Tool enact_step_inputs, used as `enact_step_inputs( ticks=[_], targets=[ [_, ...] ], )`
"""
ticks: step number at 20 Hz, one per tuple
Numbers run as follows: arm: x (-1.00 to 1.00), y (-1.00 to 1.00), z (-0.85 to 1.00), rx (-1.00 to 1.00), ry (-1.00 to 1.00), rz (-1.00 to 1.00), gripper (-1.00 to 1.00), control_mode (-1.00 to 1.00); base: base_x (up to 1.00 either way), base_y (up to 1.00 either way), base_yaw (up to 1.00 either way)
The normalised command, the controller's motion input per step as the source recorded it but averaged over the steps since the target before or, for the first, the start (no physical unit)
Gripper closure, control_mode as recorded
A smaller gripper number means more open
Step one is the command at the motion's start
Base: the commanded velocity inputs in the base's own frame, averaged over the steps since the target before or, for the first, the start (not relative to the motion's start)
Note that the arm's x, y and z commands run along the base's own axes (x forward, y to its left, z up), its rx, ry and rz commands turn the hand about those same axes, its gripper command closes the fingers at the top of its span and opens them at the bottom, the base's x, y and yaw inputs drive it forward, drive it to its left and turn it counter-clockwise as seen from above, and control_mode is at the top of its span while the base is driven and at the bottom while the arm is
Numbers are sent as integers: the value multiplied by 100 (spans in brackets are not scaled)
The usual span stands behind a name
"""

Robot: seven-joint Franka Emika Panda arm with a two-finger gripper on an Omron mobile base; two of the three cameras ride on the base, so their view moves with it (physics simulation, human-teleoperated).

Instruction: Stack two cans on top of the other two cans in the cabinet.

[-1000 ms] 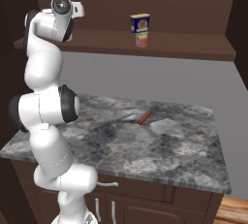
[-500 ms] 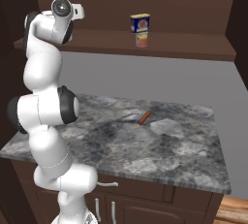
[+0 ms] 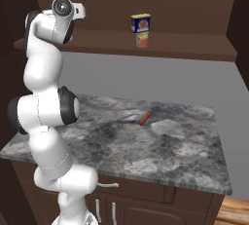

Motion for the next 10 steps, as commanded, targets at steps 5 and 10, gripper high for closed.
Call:
enact_step_inputs(
  ticks=[5, 10],
  targets=[
    [-4, 0, 0, 0, 4, -6, 100, -100, 0, 0, 0],
    [-6, 6, 1, 0, 5, -5, 100, -100, 0, 0, 0]
  ],
)
